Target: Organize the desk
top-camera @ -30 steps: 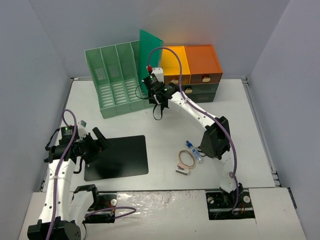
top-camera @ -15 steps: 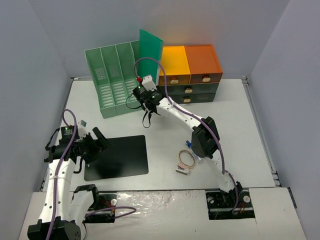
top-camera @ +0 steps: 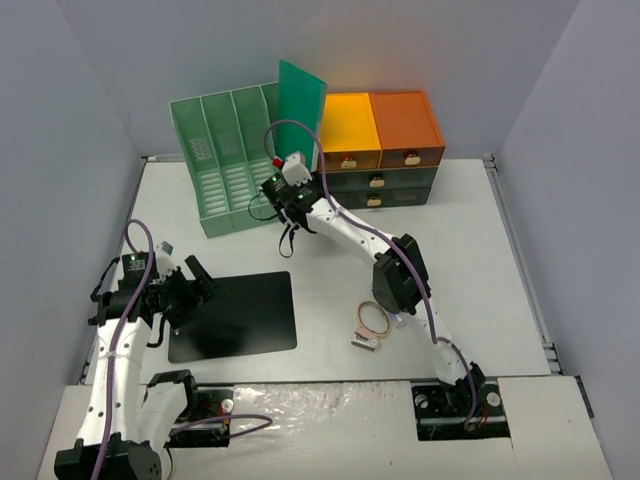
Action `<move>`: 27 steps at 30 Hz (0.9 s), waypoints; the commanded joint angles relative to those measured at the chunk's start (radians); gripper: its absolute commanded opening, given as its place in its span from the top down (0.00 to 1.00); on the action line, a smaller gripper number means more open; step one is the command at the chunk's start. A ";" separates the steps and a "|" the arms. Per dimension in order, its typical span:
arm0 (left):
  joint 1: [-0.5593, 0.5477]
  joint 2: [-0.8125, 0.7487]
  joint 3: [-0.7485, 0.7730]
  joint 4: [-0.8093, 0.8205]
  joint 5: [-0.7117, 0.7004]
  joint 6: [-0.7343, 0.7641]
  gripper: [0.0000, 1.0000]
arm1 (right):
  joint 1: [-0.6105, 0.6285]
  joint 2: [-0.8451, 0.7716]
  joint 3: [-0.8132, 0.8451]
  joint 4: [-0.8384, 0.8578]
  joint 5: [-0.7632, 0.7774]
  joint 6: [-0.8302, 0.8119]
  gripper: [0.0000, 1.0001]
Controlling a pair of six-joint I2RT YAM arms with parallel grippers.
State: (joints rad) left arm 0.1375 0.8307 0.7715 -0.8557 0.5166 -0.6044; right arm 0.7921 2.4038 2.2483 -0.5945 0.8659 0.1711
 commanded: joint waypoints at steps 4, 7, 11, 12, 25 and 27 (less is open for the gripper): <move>-0.012 0.001 0.015 0.035 0.016 -0.009 0.19 | -0.009 0.056 0.136 0.066 -0.021 -0.029 0.61; -0.012 0.000 0.017 0.034 0.016 -0.009 0.18 | -0.016 0.082 0.183 0.091 -0.046 -0.030 0.61; -0.013 -0.001 0.014 0.035 0.017 -0.009 0.18 | -0.019 0.101 0.215 0.121 -0.081 -0.031 0.60; -0.014 0.000 0.015 0.036 0.019 -0.009 0.18 | -0.019 0.103 0.214 0.132 -0.089 -0.033 0.59; -0.024 -0.002 0.012 0.035 0.026 -0.009 0.19 | -0.017 0.127 0.203 0.193 -0.141 -0.057 0.54; -0.027 -0.001 0.011 0.035 0.029 -0.009 0.18 | -0.021 0.138 0.212 0.196 -0.145 -0.065 0.53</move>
State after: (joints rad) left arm 0.1208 0.8303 0.7709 -0.8548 0.5240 -0.6048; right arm 0.7731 2.5505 2.4222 -0.4605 0.7220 0.1265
